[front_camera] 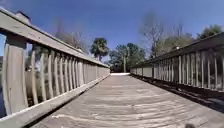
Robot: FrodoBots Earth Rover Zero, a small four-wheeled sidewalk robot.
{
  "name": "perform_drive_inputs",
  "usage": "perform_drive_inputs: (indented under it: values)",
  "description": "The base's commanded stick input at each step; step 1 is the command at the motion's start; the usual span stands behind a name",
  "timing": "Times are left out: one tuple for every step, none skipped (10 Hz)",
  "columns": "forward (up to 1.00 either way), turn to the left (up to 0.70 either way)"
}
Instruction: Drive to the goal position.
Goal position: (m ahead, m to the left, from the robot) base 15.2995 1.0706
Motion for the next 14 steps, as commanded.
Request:
perform_drive_inputs:
  values:
    - [0.70, -0.27]
    - [0.70, -0.31]
    - [0.70, -0.34]
    - [0.70, 0.00]
    - [0.70, 0.00]
    - [0.70, 0.00]
    - [0.70, 0.00]
    - [0.70, 0.00]
    - [0.70, 0.00]
    - [0.70, 0.00]
    - [0.70, 0.00]
    - [0.70, 0.00]
    - [0.70, 0.00]
    - [0.70, 0.00]
